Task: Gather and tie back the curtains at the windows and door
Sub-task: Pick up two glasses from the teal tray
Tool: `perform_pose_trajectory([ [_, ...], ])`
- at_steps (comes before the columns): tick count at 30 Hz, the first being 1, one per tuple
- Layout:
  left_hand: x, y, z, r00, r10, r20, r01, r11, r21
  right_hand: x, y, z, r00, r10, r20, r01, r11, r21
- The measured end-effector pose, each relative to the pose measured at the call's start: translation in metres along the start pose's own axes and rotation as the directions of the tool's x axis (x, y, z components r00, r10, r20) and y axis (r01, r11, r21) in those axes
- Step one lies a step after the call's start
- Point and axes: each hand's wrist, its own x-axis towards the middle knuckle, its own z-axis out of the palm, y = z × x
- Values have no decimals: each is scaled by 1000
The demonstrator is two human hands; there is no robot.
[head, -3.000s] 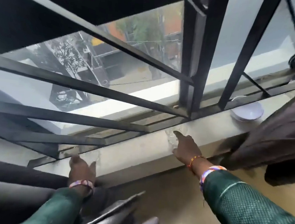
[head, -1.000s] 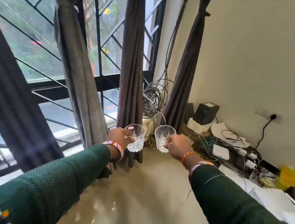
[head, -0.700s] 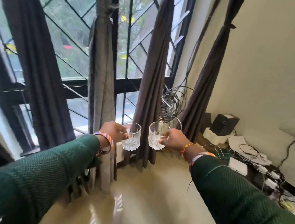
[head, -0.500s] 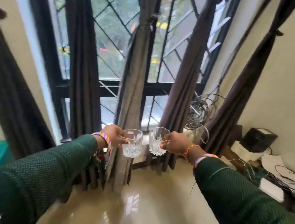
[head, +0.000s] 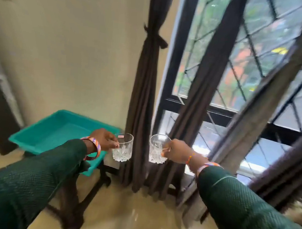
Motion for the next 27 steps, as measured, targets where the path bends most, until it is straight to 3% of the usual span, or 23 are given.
perform_pose_trajectory([
  [7, -20, -118, -103, 966, -200, -166, 208, 978, 27, 85, -138, 28, 977, -198, 75, 195, 980, 42],
  [14, -23, -206, -177, 869, -386, -310, 369, 922, -115, 157, -260, 60, 912, -398, 101, 386, 914, 122],
  [20, -16, -248, -193, 785, -483, -387, 451, 875, -177, 204, -316, 87, 863, -493, 109, 475, 866, 154],
  [27, 33, -283, -188, 687, -593, -420, 489, 805, -337, 285, -348, 118, 853, -509, 116, 481, 852, 205],
])
